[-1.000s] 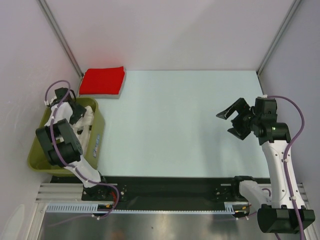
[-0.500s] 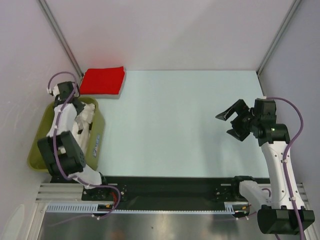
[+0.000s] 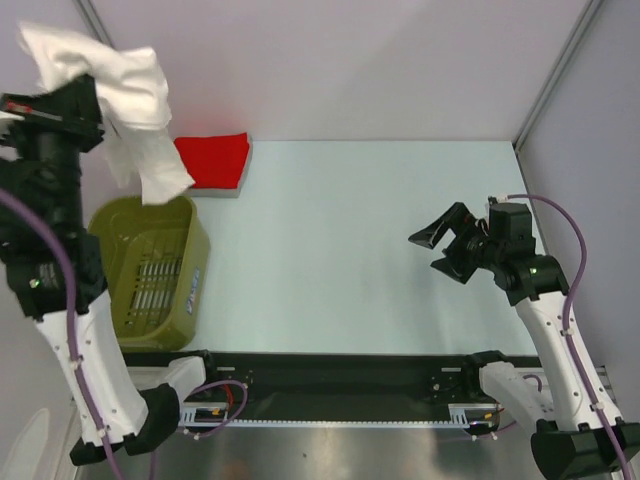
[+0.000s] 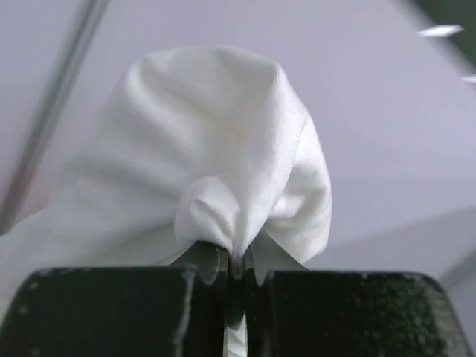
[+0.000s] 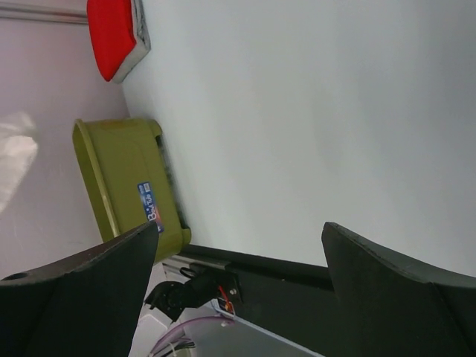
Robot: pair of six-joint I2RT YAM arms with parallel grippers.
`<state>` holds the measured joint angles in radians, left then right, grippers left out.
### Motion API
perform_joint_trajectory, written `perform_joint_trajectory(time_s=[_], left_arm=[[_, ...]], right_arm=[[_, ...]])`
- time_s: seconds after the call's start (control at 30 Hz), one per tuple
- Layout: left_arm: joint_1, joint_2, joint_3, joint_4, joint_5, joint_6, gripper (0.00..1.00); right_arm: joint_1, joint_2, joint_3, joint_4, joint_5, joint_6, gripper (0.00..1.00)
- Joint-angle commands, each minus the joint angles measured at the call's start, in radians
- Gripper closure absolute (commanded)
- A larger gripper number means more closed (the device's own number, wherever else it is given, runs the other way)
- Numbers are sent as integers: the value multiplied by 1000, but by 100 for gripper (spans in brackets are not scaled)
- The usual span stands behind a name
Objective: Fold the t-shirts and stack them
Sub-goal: Move the tshirt to the center of the board
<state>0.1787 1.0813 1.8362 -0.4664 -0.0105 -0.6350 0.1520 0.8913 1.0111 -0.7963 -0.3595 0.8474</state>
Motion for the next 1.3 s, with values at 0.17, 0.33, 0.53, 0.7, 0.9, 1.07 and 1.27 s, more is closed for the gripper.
perform_joint_trajectory(time_s=[0.17,0.33,0.53,0.7,0.9,1.07,1.27], left_arm=[[-210,239,422,224,345,-471,100],[-485,236,229,192,365,-462,100],[-734,250,-150,114,408,-408,100],[-754,290,-196,-210,307,-203,77],[-752,123,-353,-354,-27,-19,31],[-759,129,-477,-338,84,55,25],[-901,373,-500,-258,202,126,25]], right_arm=[[11,-8,66,-36,93,-28,0],[12,47,138,-70,47,-181,0],[14,0,115,-72,22,-277,0],[20,-26,69,-52,-42,-349,0],[76,-11,-41,-23,-50,-328,1],[181,21,-160,65,-35,-254,11],[336,136,-242,80,105,-200,30]])
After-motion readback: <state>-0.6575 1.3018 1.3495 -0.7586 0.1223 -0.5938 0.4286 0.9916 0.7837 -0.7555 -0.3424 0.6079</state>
